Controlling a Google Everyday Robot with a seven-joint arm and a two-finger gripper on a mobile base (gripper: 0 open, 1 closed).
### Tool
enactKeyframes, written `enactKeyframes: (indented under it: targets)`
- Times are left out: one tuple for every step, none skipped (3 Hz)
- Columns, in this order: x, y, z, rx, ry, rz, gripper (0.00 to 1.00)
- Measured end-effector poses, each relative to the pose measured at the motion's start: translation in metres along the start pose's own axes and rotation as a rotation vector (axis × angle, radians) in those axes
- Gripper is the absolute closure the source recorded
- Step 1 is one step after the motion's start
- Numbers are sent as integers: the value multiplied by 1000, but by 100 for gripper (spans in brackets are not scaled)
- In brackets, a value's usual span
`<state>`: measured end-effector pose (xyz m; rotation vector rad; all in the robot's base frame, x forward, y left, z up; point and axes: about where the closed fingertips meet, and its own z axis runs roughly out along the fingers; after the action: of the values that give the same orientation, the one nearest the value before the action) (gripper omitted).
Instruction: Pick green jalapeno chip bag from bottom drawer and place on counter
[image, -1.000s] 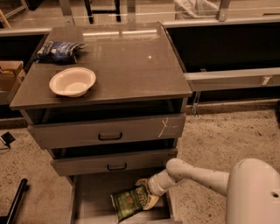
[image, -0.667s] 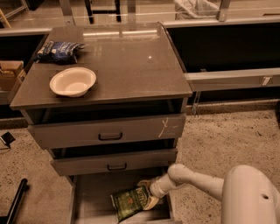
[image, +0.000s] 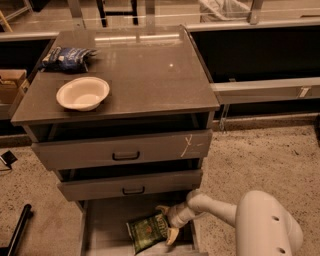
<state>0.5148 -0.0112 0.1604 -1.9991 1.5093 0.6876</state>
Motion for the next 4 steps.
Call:
enactKeyframes:
  targets:
    - [7,-4,13,-16,8,-12,0]
    - [12,-3,27,-42,15,-12,26]
    - [12,0,34,-59,11,-12,50]
    - [4,3,41,-76,-46,-26,72]
